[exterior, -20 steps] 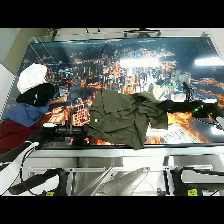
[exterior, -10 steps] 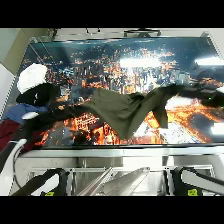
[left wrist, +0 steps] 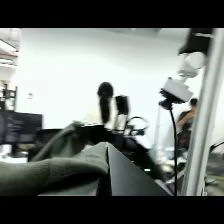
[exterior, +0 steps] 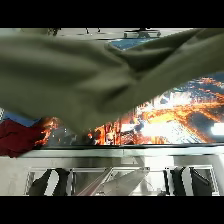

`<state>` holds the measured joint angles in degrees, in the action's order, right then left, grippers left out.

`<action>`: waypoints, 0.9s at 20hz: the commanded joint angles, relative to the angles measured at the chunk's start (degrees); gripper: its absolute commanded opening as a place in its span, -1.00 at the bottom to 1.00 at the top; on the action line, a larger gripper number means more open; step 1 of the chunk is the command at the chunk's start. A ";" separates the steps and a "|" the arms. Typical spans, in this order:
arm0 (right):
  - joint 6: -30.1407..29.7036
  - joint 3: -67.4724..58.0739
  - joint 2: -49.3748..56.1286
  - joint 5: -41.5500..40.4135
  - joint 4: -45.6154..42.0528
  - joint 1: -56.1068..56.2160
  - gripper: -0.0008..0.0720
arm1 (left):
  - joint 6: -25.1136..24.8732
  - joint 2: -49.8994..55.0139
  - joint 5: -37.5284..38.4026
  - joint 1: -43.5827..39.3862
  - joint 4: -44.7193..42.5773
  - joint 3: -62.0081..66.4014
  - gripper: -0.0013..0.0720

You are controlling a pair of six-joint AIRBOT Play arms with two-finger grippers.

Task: Fold the shirts.

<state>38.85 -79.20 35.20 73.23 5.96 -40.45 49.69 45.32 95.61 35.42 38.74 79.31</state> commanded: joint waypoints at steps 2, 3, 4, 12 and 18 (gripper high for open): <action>1.40 -1.88 -5.16 -6.80 -9.84 -2.64 -0.92 | 7.52 -3.45 -1.81 13.51 -6.19 2.73 -0.91; 1.86 -0.96 -3.93 -5.46 -9.88 -2.58 -0.91 | 7.63 -3.91 -3.17 12.59 -11.39 -0.17 -0.91; 1.88 0.42 -2.38 -4.17 -9.88 -1.86 -0.91 | 7.56 -4.31 -4.79 10.29 -17.22 -3.93 -0.91; 4.46 20.55 23.61 -8.33 -26.18 20.24 -0.91 | -2.54 15.34 -29.46 -27.17 -47.10 -28.61 -0.90; -0.74 22.40 52.98 -23.96 -24.26 26.05 -0.91 | -6.25 47.36 -33.57 -30.73 -50.97 -17.88 -0.96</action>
<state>41.60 -56.95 75.88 56.16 -19.53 -16.69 45.58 79.31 62.37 5.78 -9.06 55.57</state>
